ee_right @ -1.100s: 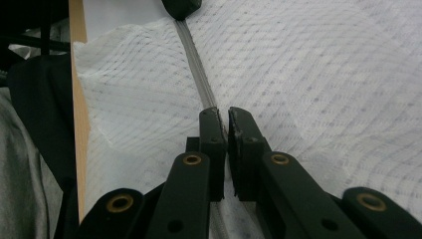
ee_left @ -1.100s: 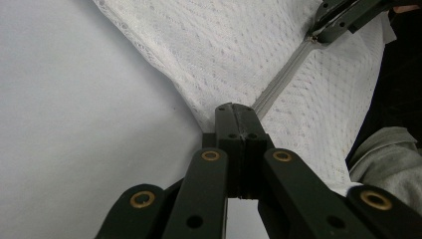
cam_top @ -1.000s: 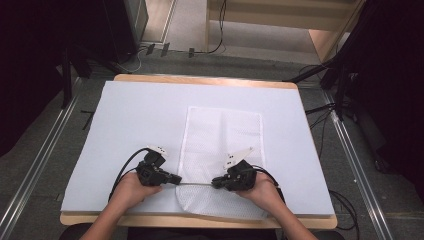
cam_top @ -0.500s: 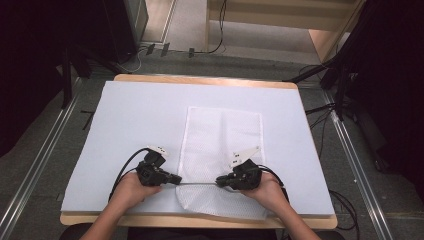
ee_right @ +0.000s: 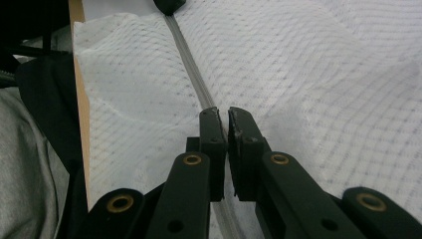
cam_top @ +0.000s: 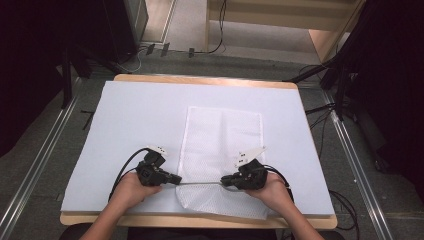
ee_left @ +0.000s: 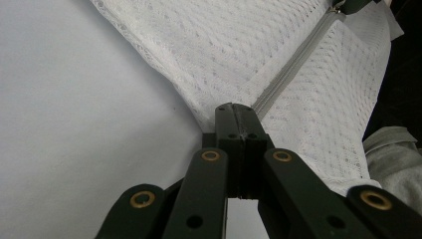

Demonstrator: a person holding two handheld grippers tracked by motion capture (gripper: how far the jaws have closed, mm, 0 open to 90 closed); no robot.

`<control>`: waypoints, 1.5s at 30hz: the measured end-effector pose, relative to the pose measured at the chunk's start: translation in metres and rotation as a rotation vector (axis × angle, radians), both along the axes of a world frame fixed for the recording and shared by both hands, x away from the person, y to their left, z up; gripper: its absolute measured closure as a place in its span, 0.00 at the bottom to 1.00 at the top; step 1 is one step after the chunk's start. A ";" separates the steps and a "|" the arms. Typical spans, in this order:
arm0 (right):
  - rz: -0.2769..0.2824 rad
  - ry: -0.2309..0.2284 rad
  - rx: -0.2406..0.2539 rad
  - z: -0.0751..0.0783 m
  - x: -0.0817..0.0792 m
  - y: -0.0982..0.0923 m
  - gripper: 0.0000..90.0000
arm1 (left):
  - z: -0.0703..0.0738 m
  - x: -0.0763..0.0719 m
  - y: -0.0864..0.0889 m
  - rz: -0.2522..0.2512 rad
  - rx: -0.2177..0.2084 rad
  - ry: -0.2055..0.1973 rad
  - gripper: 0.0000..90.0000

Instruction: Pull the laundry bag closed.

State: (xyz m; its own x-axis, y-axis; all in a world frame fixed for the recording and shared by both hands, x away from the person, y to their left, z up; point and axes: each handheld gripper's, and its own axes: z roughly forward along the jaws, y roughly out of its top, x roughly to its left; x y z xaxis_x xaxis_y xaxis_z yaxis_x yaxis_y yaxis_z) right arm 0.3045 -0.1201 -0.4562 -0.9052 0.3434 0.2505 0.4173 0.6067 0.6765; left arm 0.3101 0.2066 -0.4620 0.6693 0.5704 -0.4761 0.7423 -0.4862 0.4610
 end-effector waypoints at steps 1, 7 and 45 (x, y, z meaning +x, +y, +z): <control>-0.001 0.003 0.001 0.000 0.000 -0.001 0.97 | 0.000 0.000 0.000 0.000 0.000 0.000 1.00; -0.012 0.005 -0.001 0.001 -0.001 -0.008 0.97 | 0.000 0.000 0.000 0.004 -0.003 0.004 1.00; -0.055 0.009 -0.004 0.001 -0.006 -0.042 0.98 | 0.000 0.000 0.000 -0.006 0.001 -0.002 1.00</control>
